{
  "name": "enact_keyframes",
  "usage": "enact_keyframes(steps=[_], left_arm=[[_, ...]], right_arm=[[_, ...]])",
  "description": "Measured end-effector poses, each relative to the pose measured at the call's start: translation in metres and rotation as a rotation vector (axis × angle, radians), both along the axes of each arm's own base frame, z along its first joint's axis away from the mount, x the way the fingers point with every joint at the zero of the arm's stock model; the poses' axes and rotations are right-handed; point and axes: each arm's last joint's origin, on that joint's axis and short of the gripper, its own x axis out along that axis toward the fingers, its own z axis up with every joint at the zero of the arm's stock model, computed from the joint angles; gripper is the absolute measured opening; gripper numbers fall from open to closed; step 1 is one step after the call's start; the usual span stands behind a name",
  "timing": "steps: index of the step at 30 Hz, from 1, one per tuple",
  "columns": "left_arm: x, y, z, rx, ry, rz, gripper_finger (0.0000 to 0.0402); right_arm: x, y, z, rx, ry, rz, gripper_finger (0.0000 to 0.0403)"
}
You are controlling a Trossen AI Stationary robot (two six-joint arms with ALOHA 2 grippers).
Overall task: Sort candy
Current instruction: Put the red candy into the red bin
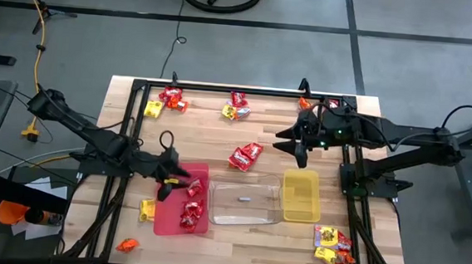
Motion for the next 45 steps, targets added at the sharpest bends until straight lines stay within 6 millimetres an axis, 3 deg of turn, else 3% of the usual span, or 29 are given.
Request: enact_keyframes(steps=[5, 11, 15, 19, 27, 37, 45], left_arm=[[0.009, 0.015, 0.039, 0.205, -0.134, 0.133, 0.0197], [0.02, 0.04, 0.057, 0.249, -0.231, 0.228, 0.0198], [0.026, 0.051, 0.059, 0.203, -0.261, 0.197, 0.0198], [0.027, 0.058, 0.06, 0.194, -0.268, 0.206, 0.0198], [0.027, 0.058, 0.058, 0.209, -0.256, 0.19, 0.0198], [0.027, 0.058, 0.058, 0.221, -0.254, 0.177, 0.0198], [0.027, 0.058, 0.058, 0.221, -0.254, 0.178, 0.0198]], right_arm=[[-0.003, 0.018, -0.004, 0.122, 0.062, 0.095, 0.0197], [-0.015, 0.046, -0.016, 0.275, 0.236, 0.153, 0.0197], [-0.034, 0.067, -0.029, 0.397, 0.486, 0.187, 0.0197], [-0.056, 0.089, -0.047, 0.395, 0.751, 0.168, 0.0197], [-0.086, 0.127, -0.099, 0.427, 1.022, 0.19, 0.0197], [-0.113, 0.151, -0.169, 0.523, 1.154, 0.273, 0.0197], [-0.125, 0.151, -0.193, 0.466, 1.219, 0.234, 0.0197]])
